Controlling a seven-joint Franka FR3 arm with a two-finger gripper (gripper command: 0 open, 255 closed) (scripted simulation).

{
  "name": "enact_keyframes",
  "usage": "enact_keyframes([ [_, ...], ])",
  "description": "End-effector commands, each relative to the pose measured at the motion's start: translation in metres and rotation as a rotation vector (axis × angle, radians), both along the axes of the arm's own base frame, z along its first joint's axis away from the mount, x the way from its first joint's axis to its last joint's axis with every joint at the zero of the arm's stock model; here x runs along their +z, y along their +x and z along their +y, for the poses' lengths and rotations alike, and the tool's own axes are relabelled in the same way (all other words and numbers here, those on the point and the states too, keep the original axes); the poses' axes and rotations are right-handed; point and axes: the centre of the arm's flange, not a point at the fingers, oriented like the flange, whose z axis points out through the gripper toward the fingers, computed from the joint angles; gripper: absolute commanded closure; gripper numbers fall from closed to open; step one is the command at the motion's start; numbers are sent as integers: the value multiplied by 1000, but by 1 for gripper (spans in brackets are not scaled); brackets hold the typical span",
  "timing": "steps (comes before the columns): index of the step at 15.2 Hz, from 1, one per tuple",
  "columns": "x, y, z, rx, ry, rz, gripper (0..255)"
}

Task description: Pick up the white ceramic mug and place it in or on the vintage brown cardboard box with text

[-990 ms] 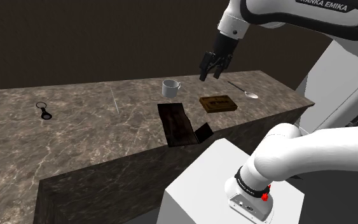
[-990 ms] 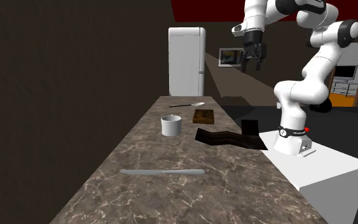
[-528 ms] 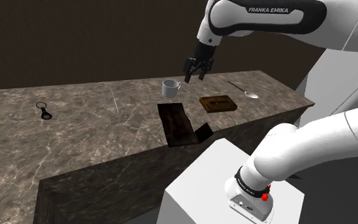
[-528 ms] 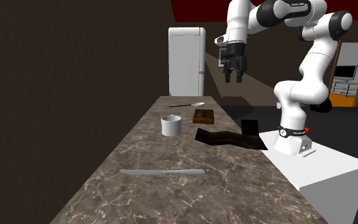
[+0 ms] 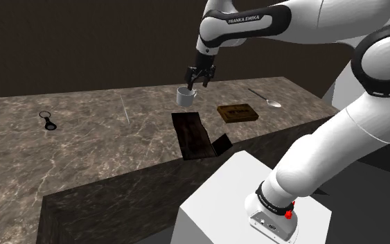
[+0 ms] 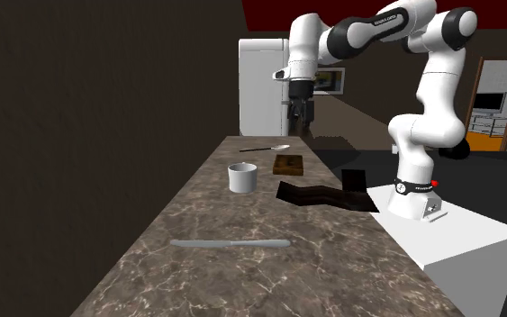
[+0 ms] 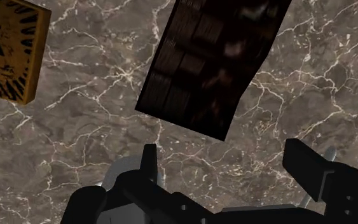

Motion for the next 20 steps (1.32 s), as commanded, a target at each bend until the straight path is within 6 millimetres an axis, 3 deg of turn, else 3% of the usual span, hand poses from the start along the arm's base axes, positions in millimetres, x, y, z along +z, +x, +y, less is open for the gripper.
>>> enact_keyframes([
  [1,-13,22,-4,-3,-11,5,0],
  [14,-104,164,-45,-27,-76,41,0],
  [20,-134,169,-48,-27,-78,42,0],
])
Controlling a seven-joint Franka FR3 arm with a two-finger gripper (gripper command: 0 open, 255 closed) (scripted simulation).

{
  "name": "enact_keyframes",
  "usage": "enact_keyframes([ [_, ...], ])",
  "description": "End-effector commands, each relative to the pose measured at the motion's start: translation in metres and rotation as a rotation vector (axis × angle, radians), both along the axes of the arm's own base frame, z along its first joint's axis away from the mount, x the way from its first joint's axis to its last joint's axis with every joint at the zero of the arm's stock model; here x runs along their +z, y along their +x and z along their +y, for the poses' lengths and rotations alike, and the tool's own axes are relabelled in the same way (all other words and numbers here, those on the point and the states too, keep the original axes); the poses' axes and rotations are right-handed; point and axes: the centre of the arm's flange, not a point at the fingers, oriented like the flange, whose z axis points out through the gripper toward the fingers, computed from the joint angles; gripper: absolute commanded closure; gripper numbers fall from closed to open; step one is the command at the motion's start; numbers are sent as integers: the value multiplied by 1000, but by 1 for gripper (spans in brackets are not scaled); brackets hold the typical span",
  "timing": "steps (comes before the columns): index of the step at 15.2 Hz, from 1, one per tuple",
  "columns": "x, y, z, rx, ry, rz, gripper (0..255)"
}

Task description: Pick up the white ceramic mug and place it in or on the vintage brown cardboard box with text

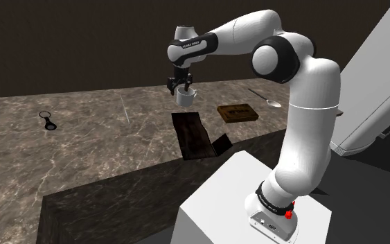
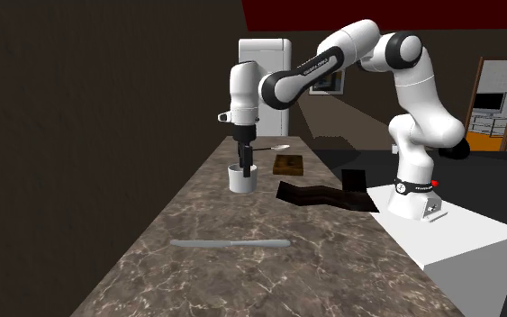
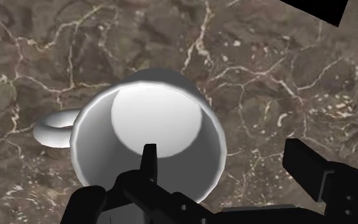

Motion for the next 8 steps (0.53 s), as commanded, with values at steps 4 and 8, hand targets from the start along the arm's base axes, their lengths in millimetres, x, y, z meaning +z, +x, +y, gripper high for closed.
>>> enact_keyframes([
  [4,-19,0,0,0,0,0,0],
  [8,-19,0,0,0,0,0,0],
])
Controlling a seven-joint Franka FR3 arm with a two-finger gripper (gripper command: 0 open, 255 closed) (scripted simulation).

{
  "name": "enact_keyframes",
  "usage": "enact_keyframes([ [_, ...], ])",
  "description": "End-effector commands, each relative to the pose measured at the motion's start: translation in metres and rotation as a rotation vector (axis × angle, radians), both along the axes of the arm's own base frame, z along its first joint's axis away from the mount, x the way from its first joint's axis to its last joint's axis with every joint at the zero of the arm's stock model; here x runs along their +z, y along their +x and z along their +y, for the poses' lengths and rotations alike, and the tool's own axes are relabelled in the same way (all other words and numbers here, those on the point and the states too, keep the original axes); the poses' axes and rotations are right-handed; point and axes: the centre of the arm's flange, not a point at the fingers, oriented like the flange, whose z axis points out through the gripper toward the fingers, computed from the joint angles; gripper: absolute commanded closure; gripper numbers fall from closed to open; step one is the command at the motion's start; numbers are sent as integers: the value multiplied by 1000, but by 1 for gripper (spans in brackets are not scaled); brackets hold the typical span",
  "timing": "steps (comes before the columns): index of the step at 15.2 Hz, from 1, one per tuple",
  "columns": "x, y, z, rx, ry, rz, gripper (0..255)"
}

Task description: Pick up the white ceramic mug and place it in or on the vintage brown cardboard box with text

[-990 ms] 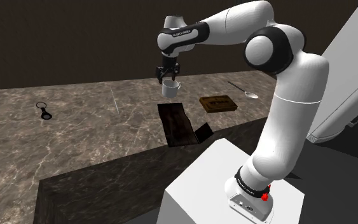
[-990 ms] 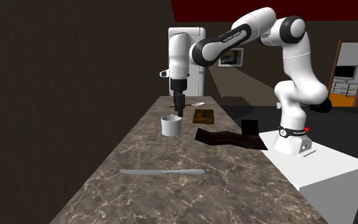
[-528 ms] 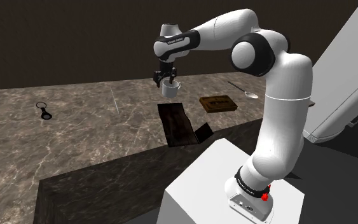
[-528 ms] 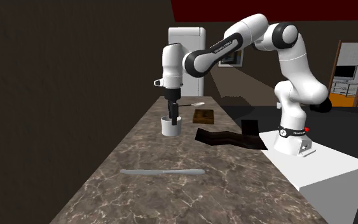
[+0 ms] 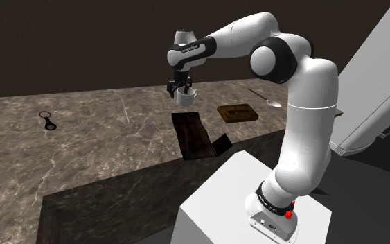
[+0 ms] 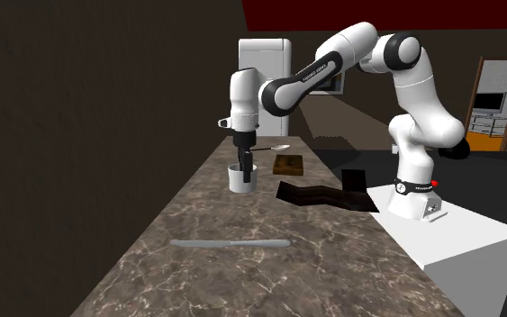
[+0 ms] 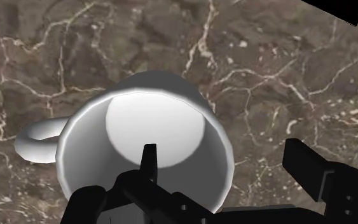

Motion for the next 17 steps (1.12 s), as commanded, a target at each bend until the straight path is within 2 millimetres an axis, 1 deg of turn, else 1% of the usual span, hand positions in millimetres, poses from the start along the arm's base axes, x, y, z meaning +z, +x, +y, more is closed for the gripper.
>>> enact_keyframes([
  [1,0,0,0,0,0,0,0],
  [2,0,0,0,0,0,0,0],
  [3,0,0,0,0,0,0,255],
  [12,0,0,0,0,0,0,255],
  [17,26,0,0,0,0,0,255],
])
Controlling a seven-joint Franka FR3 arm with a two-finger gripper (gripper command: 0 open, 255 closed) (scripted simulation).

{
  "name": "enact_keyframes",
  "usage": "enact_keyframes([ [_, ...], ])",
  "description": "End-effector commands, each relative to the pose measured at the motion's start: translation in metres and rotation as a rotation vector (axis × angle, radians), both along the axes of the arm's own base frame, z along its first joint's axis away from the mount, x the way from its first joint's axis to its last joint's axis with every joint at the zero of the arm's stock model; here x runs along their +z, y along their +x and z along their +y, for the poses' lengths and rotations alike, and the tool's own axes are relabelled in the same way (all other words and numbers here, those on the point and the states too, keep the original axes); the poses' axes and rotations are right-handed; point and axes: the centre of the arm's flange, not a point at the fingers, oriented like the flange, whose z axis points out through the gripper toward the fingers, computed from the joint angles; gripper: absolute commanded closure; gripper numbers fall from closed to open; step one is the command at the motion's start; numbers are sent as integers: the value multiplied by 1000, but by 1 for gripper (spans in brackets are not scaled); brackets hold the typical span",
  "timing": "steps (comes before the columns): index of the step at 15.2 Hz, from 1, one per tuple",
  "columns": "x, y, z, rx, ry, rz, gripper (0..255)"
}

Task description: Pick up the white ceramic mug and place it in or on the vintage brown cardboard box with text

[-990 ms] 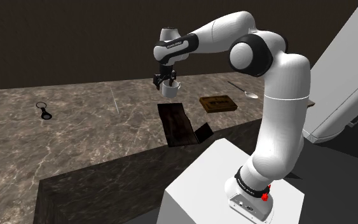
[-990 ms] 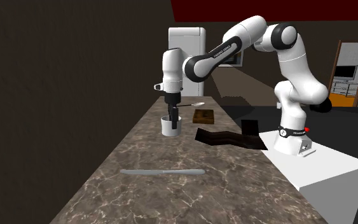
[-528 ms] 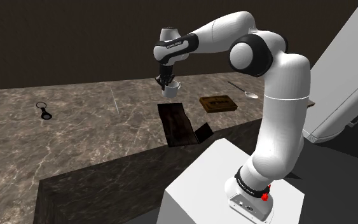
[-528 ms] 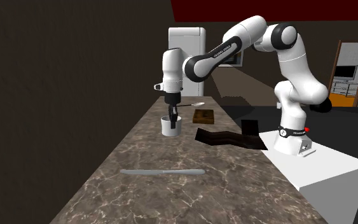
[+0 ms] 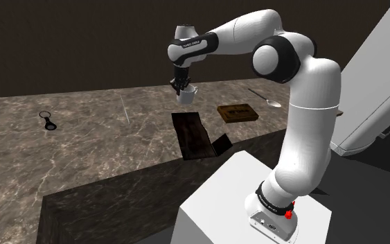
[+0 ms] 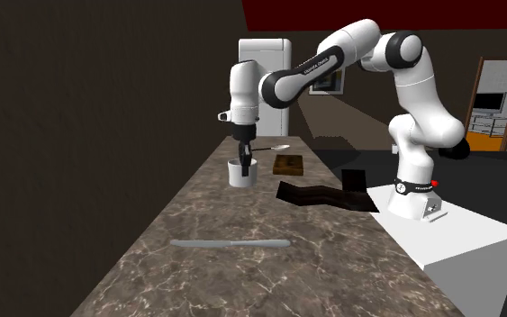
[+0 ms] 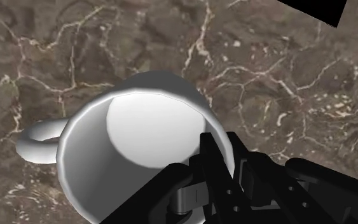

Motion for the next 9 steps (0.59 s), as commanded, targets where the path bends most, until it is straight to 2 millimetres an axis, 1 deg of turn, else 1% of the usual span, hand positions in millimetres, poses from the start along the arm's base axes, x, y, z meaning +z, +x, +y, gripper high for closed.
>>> enact_keyframes([
  [1,10,0,0,0,0,0,255],
  [9,53,0,0,0,0,0,255],
])
